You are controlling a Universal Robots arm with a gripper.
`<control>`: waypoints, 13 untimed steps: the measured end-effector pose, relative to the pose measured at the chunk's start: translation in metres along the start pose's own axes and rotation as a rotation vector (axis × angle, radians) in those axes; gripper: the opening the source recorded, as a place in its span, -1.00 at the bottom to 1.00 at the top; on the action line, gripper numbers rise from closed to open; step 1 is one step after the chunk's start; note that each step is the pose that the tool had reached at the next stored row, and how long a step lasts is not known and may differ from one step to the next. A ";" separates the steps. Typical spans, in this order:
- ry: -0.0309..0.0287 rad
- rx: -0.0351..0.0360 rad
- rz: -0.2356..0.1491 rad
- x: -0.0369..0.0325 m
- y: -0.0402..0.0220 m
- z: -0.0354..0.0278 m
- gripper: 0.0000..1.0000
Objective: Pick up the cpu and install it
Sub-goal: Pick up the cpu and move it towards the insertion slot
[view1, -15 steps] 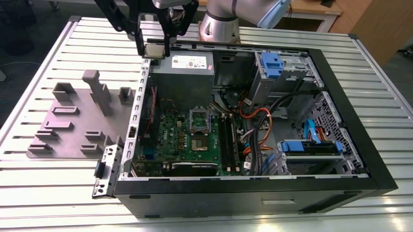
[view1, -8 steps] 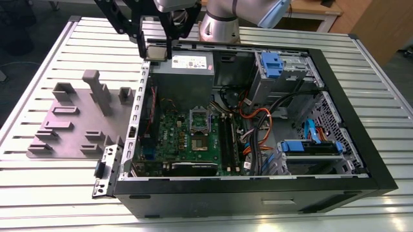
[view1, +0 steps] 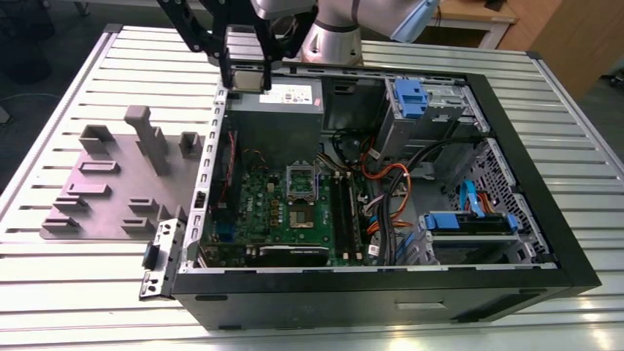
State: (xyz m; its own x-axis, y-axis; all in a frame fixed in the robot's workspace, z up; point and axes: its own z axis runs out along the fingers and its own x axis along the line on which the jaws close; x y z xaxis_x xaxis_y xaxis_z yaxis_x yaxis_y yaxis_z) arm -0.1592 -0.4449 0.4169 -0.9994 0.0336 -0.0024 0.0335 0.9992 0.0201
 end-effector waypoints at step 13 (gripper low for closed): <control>0.0001 0.0001 0.000 -0.0126 0.0004 0.0000 -0.06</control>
State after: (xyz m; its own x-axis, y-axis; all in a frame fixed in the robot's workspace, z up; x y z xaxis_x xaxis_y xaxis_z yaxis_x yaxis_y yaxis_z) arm -0.1466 -0.4449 0.4170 -0.9994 0.0335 -0.0024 0.0335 0.9992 0.0201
